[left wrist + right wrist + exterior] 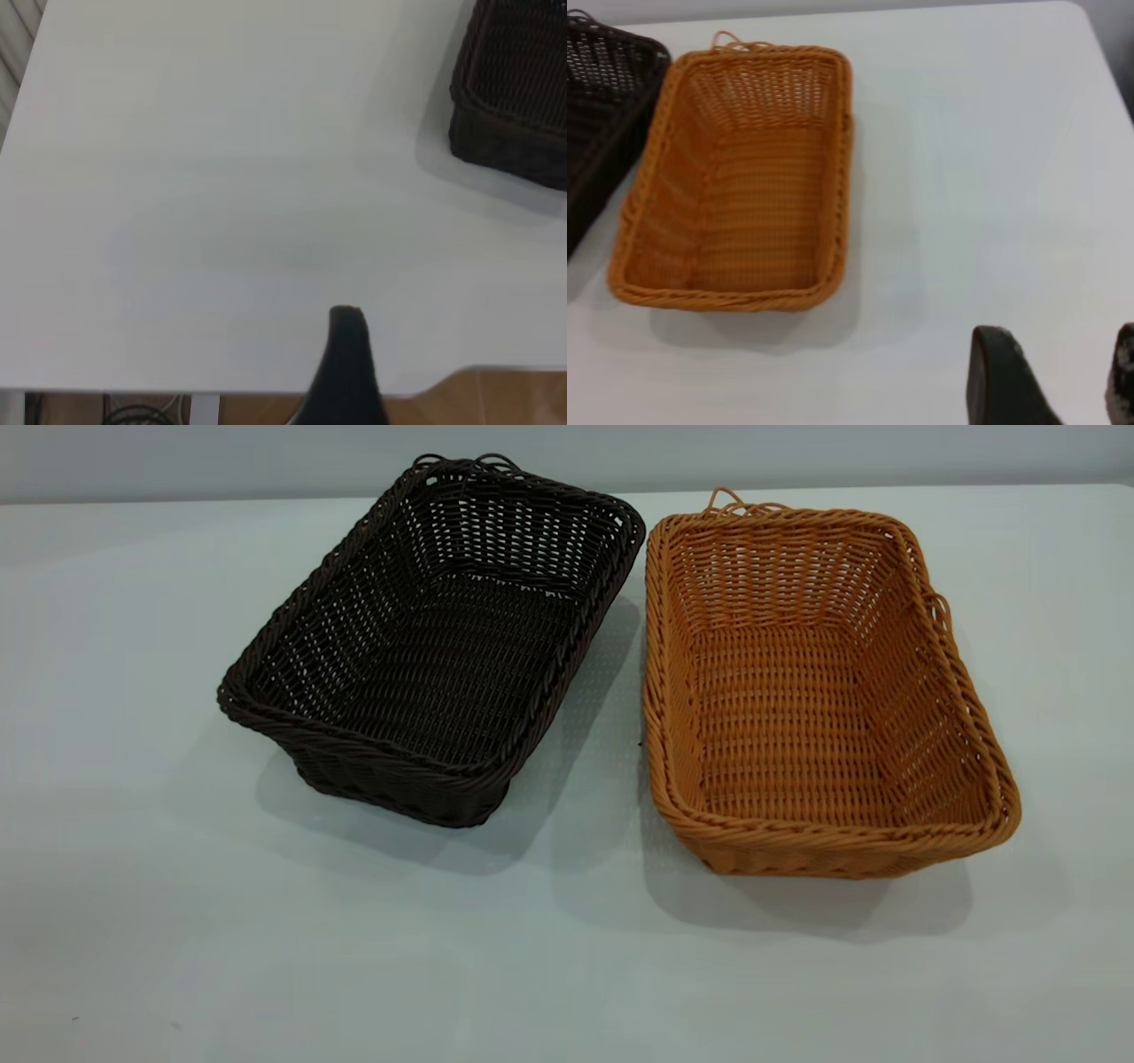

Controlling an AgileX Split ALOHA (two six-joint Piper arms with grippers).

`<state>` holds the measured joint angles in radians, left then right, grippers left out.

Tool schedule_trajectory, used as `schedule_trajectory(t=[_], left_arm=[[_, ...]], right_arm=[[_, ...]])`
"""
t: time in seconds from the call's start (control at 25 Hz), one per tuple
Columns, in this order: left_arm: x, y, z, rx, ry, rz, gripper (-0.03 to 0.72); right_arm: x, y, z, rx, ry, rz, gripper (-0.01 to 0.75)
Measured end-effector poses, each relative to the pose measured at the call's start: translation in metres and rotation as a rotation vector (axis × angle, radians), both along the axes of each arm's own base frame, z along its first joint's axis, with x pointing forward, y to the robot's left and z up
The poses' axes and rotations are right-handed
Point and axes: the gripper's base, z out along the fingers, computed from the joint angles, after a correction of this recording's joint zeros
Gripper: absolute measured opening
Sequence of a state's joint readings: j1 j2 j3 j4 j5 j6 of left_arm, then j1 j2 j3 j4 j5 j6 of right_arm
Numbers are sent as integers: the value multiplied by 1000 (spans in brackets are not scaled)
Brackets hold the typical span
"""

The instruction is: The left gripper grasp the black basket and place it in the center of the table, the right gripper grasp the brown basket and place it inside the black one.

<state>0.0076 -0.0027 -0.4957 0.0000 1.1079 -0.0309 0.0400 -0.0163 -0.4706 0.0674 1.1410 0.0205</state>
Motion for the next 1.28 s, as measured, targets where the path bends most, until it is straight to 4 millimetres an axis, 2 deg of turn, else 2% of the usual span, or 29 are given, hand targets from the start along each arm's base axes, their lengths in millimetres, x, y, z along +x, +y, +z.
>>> schedule_trajectory(t=[0.16,0.28,0.4,0.56,0.68,0.84,1.08,1.28], left_arm=[[21,0,21,-8,-6,6,557],[48,0,36,-8,13,5,557],[84,0,48,-8,7,4,557],[141,1,59,-3,13,-1,557],[185,0,59,1,60,-14,557],[241,-9,45,-5,113,-77,557],[312,-39,-4,53,182,-222,557],[362,-60,-46,112,255,-317,557]], right_arm=[[0,6,2,61,-14,37,256],[1,7,3,76,-28,49,325],[1,7,3,76,-28,50,437],[2,7,5,70,-33,44,576],[12,7,8,72,4,39,610],[30,8,11,77,64,31,599],[63,9,14,96,106,15,586],[91,12,14,131,189,9,586]])
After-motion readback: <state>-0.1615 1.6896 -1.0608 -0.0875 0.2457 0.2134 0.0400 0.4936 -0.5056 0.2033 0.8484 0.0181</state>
